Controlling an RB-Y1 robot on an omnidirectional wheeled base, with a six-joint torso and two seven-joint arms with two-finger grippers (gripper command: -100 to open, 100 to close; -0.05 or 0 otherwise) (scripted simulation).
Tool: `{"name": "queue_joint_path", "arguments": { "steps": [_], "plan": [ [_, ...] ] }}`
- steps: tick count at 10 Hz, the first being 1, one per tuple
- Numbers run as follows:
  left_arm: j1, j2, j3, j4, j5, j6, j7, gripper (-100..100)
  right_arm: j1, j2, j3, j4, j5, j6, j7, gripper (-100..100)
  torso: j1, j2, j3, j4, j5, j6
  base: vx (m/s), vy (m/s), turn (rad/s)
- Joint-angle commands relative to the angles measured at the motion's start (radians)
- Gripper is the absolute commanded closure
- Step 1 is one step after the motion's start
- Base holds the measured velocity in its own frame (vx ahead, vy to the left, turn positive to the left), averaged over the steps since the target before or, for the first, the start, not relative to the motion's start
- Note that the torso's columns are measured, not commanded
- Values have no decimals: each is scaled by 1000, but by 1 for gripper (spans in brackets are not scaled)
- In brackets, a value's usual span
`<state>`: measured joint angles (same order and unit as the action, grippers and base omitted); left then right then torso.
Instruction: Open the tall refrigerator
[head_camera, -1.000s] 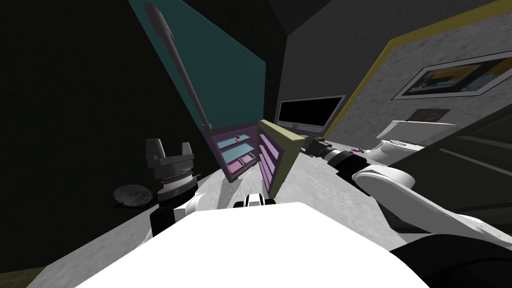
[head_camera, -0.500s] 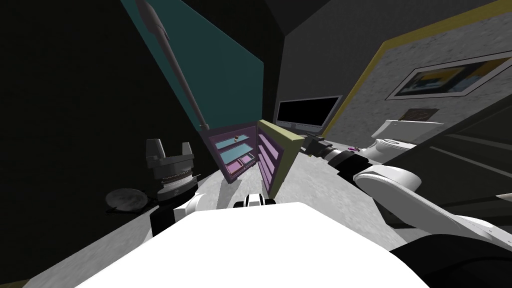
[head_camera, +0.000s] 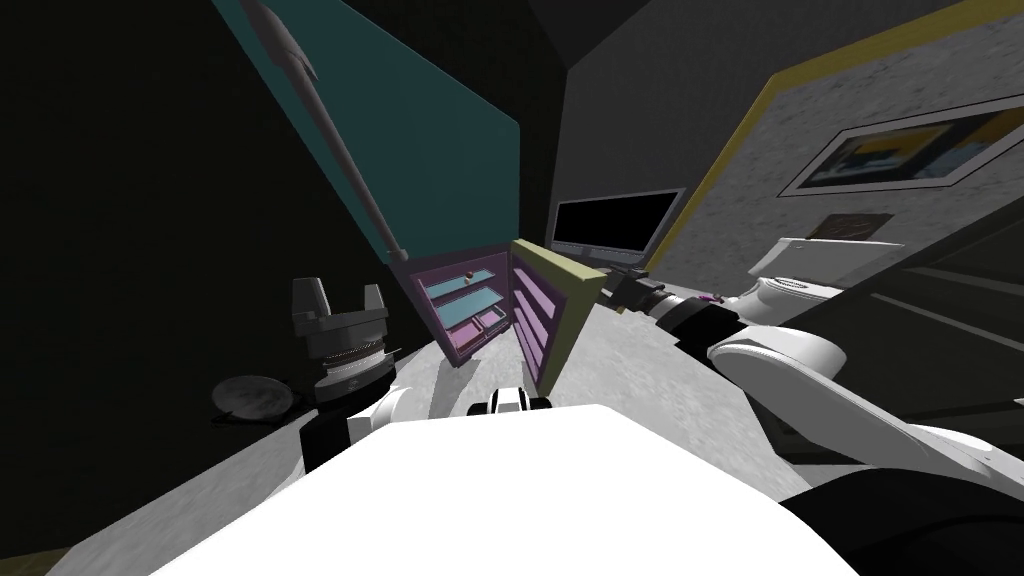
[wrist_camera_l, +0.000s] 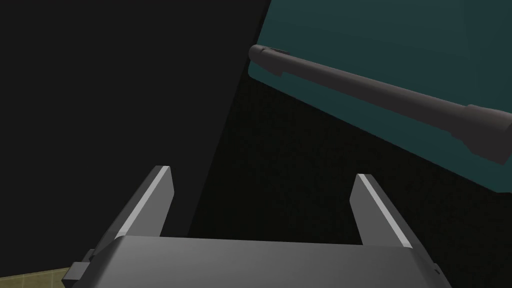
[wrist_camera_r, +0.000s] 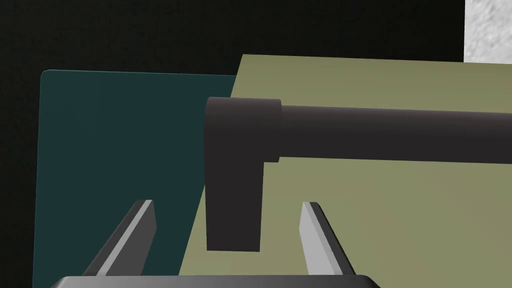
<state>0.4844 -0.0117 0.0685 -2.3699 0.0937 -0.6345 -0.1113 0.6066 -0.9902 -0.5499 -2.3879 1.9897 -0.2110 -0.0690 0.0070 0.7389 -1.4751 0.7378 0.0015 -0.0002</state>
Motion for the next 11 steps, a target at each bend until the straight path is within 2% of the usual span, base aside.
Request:
{"name": "queue_joint_path", "arguments": {
  "steps": [1, 2, 3, 6, 7, 8, 9, 11],
  "plan": [
    [0, 0, 0, 0, 0, 0, 0, 0, -13, -32, -44, -2, -28, -31, -30, -100, 6, 1, 0, 1, 3, 0, 11, 61, -59],
    [0, 0, 0, 0, 0, 0, 0, 0, -18, -43, -60, -4, -38, -42, -41, -100, 7, 2, 1, 2, 4, -2, 6, 43, -35],
    [0, 0, 0, 0, 0, 0, 0, 0, -29, -64, -91, -6, -56, -64, -62, -100, 1, 2, 0, 2, 2, -2, 12, 35, -70],
    [0, 0, 0, 0, 0, 0, 0, 0, -45, -96, -137, -10, -84, -98, -93, -100, -6, 2, -1, 6, 3, 0, 6, 15, -57],
    [0, 0, 0, 0, 0, 0, 0, 0, -45, -96, -137, -10, -84, -98, -93, -100, -3, 4, 0, 7, 4, -1, 12, -5, -14],
    [0, 0, 0, 0, 0, 0, 0, 0, -35, -92, -122, -8, -81, -109, -91, -100, 0, 5, 1, 8, 6, -1, 8, -10, -5],
    [0, 0, 0, 0, 0, 0, 0, 0, -32, -93, -123, -5, -84, -108, -89, 0, 1, 5, 2, 6, 4, -1, 4, -6, 0],
    [0, 0, 0, 0, 0, 0, 0, 0, -29, -93, -119, -4, -83, -113, -89, 0, -4, 3, 1, 4, 1, 0, 0, 0, 0]
  ]
}}
